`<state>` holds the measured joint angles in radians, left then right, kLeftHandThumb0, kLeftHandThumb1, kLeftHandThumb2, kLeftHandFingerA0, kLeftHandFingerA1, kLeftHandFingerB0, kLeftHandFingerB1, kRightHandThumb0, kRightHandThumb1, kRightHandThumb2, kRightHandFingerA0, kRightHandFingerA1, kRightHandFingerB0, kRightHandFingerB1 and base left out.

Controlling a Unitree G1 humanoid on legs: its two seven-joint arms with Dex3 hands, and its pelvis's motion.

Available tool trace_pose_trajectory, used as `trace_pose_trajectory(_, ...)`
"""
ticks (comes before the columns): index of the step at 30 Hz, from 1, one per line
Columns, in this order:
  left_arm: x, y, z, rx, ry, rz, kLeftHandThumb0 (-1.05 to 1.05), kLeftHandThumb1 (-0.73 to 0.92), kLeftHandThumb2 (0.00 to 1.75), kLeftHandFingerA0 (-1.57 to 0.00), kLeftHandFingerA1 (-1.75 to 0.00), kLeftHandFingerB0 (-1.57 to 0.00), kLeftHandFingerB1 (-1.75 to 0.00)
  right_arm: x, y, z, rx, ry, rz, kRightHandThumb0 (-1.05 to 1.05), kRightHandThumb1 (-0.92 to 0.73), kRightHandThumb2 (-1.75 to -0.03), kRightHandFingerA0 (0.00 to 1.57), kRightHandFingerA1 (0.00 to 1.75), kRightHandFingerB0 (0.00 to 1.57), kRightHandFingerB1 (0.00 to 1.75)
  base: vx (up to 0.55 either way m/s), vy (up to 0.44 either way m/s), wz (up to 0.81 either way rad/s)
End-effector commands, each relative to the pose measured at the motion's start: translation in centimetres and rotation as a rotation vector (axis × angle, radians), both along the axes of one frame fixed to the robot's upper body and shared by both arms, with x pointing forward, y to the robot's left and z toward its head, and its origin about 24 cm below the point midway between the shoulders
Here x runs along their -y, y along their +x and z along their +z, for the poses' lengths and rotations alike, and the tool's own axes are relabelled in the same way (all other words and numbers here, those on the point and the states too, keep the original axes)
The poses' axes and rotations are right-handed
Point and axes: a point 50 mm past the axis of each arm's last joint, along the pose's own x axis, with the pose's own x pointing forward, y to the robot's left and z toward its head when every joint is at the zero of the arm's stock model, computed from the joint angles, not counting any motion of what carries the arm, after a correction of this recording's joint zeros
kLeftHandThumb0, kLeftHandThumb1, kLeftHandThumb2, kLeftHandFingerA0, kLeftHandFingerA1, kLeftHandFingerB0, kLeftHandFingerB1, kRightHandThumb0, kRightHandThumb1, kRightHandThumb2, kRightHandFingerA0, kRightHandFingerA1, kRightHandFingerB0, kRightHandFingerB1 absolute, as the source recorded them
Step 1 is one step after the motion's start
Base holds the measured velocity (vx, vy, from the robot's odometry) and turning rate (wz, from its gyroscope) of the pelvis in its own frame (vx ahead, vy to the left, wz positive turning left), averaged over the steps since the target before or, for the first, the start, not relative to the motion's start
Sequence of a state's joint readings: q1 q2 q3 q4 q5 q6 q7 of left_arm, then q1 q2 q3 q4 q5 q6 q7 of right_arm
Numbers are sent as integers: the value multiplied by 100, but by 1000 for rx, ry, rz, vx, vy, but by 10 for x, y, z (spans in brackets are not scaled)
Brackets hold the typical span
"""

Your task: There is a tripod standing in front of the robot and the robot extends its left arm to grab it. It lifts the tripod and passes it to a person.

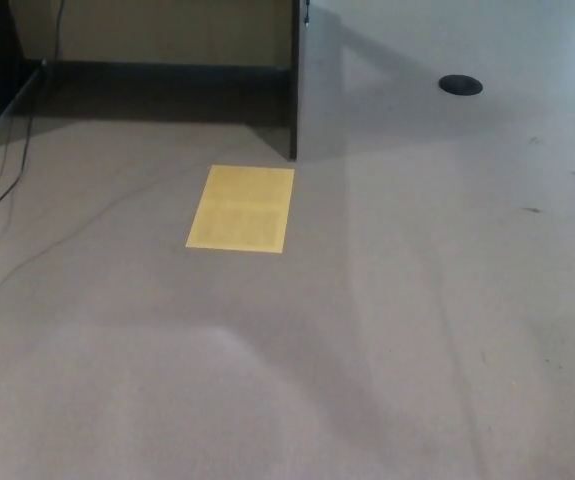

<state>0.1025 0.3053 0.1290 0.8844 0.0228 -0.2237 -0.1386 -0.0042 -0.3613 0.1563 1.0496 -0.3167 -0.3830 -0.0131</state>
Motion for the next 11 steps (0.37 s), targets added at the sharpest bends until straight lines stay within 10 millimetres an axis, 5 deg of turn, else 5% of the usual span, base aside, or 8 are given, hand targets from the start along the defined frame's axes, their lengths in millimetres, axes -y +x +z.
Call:
trace_pose_trajectory(1,-9,3,10,59,107,-111,-45,39,63,-26,-43,-16,-34,5,-7,1,1,-21,4,-40,-71,-62,66,41,52,37,0,0,0)
trace_pose_trajectory(11,-10,1,8,44,106,-136,-46,40,64,-28,-44,-15,-35,4,-8,-1,-9,-24,-1,-41,-70,-61,65,41,51,37,0,0,0)
